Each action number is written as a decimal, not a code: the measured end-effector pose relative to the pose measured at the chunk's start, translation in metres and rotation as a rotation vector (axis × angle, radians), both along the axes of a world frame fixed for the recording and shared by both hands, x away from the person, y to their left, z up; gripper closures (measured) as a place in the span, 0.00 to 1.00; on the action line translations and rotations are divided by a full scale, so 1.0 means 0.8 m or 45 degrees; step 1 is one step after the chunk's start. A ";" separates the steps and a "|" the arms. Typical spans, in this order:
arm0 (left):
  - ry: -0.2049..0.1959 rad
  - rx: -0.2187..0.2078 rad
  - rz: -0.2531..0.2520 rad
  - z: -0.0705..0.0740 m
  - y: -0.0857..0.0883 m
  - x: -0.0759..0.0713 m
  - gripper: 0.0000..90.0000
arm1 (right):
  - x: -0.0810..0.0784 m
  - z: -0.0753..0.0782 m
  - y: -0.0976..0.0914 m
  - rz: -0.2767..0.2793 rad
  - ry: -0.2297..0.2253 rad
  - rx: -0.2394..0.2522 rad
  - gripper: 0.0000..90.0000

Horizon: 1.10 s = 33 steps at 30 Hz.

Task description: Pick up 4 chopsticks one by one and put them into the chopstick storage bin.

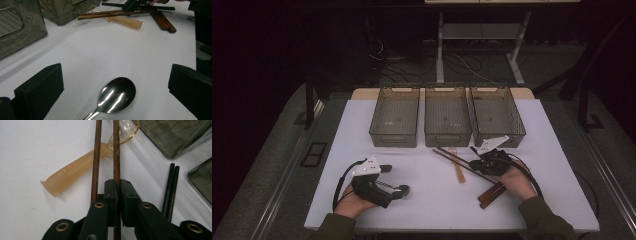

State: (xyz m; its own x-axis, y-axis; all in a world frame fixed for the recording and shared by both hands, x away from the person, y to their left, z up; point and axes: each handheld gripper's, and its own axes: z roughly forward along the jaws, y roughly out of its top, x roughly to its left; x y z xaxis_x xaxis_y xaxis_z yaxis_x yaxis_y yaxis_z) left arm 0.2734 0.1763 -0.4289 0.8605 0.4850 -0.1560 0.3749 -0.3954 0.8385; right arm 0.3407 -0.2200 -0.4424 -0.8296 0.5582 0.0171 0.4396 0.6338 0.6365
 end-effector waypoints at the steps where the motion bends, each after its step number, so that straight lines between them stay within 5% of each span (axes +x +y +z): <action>1: 0.001 -0.001 0.000 0.000 0.000 0.000 0.00 | 0.000 0.000 0.000 0.000 0.000 0.000 0.94; 33: -0.002 -0.007 -0.010 -0.001 -0.001 -0.001 0.00 | -0.017 0.043 -0.013 0.018 -0.025 0.137 0.94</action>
